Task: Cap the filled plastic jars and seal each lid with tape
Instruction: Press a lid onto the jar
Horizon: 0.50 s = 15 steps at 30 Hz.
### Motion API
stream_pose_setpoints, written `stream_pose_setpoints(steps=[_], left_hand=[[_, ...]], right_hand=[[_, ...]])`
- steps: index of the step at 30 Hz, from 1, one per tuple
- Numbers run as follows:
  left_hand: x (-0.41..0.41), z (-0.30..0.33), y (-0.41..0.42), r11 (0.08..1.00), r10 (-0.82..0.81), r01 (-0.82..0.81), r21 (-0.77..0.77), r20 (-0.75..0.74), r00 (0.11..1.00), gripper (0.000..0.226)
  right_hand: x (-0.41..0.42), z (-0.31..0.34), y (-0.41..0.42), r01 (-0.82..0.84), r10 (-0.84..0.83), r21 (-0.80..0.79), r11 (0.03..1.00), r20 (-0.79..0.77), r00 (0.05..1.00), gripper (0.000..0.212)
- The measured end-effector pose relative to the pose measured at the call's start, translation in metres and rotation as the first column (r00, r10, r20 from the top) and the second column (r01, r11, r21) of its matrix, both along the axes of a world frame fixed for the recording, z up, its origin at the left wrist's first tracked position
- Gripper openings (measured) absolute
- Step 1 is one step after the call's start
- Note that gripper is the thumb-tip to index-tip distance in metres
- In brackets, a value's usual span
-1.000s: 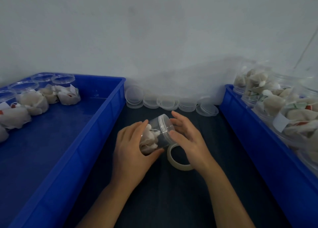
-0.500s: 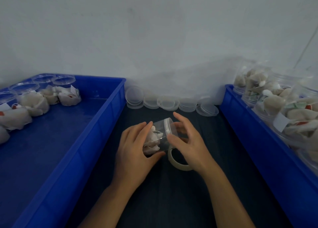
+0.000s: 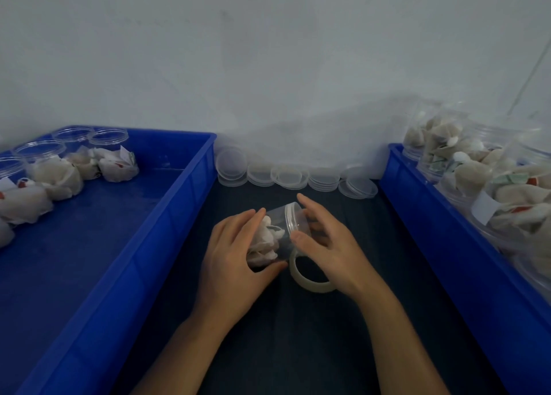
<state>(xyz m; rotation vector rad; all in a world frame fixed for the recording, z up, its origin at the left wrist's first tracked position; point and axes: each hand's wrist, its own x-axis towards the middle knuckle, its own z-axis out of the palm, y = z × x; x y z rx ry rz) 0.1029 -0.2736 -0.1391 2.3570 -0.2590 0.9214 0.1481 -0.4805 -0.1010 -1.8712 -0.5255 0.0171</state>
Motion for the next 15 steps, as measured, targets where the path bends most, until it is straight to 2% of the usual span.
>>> stream_pose_setpoints(steps=[5, 12, 15], left_hand=[[-0.001, 0.000, -0.001, 1.000, 0.008, -0.008, -0.007, -0.017, 1.000, 0.097], [-0.005, 0.002, -0.006, 0.994, 0.110, -0.109, 0.011, -0.035, 0.993, 0.097], [-0.006, 0.001, -0.007, 0.995, 0.095, -0.097, -0.033, -0.057, 0.994, 0.096]], right_hand=[[0.001, 0.000, 0.005, 0.109, -0.107, -0.045, 0.993, 0.038, 0.994, 0.080], [0.002, 0.002, 0.016, 0.262, -0.241, -0.121, 0.957, 0.168, 0.956, 0.069], [-0.002, 0.003, 0.017, 0.272, -0.254, -0.090, 0.958, 0.172, 0.952, 0.065]])
